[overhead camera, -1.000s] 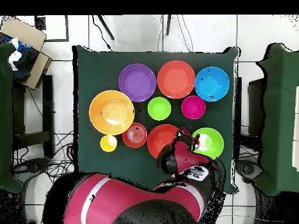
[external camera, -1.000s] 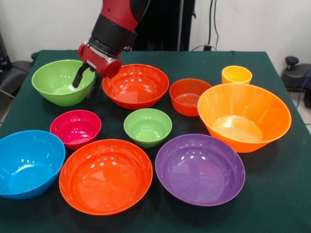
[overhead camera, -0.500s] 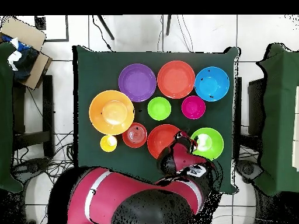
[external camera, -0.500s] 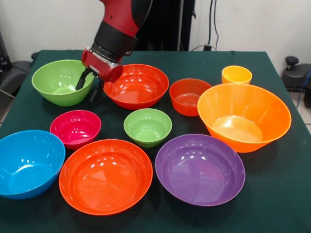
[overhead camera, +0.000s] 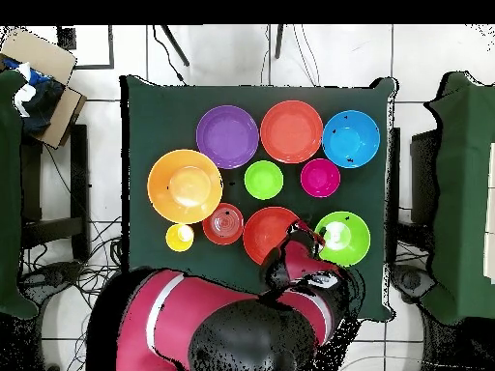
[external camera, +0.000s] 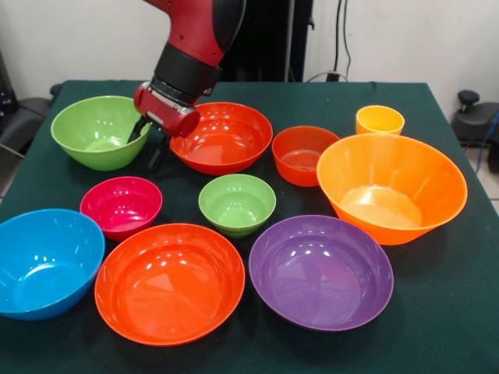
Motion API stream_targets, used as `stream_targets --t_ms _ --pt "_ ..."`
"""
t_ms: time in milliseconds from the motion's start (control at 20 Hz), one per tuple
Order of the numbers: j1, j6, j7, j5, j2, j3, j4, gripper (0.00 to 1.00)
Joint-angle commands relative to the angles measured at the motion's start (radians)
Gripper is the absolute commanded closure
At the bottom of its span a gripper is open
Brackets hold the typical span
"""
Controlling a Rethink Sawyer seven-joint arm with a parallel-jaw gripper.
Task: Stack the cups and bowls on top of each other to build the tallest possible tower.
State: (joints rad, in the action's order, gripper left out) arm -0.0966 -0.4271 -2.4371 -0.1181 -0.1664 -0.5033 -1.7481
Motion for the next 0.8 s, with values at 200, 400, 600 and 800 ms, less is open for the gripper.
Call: stream_targets --t_ms 200,400,600,800 --pt "-0.020 -0.050 -0.065 0.000 0.035 0.083 0.077 0.00" --pt "-0.030 -0.051 -0.062 -0.017 0.024 0.083 0.070 0.00" --pt "-0.036 -0.036 -0.056 -0.030 0.002 0.083 0.063 0.00" --pt "-0.049 -0.020 -0.047 -0.052 -0.017 0.089 0.060 0.00"
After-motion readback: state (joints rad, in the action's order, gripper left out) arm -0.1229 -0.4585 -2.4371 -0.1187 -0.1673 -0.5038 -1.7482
